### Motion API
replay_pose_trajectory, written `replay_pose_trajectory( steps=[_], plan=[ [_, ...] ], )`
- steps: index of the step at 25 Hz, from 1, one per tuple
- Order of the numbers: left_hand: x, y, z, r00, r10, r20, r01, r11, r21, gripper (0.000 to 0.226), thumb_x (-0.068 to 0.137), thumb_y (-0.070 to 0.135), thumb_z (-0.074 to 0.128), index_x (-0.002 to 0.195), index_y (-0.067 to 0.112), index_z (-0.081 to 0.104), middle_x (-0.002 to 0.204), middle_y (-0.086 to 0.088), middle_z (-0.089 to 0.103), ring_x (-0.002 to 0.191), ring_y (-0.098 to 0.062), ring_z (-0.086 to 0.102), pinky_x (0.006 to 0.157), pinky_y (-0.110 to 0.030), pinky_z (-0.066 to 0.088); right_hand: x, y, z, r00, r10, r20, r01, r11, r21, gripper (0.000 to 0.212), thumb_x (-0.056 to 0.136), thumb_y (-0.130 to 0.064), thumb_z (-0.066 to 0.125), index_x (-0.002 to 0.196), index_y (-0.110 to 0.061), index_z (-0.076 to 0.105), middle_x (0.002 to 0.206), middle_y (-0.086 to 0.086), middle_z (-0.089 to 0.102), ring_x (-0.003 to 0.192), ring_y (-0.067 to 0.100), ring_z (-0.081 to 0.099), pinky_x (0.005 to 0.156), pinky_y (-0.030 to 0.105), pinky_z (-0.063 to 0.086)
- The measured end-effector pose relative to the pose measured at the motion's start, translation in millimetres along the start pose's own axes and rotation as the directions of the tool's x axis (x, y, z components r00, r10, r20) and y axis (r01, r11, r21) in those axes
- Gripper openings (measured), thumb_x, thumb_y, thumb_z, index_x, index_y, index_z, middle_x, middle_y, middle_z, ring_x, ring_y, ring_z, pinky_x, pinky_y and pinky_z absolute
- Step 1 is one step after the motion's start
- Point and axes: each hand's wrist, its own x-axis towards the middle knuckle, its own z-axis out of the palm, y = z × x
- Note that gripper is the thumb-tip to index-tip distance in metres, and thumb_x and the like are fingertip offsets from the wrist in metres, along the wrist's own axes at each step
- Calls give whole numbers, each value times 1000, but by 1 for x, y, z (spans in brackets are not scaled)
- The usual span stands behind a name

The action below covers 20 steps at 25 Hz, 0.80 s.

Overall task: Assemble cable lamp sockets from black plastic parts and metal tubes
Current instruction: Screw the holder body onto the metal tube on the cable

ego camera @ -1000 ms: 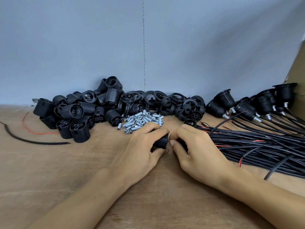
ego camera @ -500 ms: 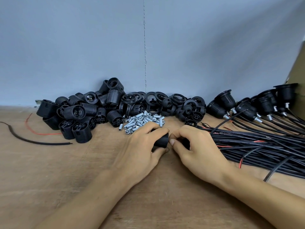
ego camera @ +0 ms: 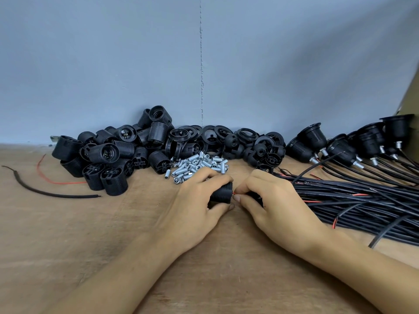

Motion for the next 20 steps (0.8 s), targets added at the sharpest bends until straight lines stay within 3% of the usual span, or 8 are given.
replay_pose_trajectory(
  steps=[9,15,20],
  plan=[
    [1,3,-2,1000,-25,-11,25,1000,-8,40,79,29,83,115,34,66,107,17,58,97,-5,57,83,-20,46,0,2,-1,999,34,-37,-33,999,23,7,87,-17,77,86,-17,69,83,-9,63,79,8,56,74,23,45],
    [0,4,-2,1000,-3,11,3,1000,14,42,81,25,83,120,30,69,109,19,56,99,-1,56,85,-19,47,1,2,-1,999,-16,-28,16,1000,6,18,84,-6,76,75,-13,62,78,-8,57,74,6,50,68,17,38],
    [2,11,-5,997,36,71,-39,998,47,35,85,20,76,114,35,64,108,19,53,97,-5,56,71,-15,45,1,3,0,999,-21,-27,21,1000,16,20,84,-1,74,73,-11,60,76,-7,56,72,9,50,66,18,39]
  ],
)
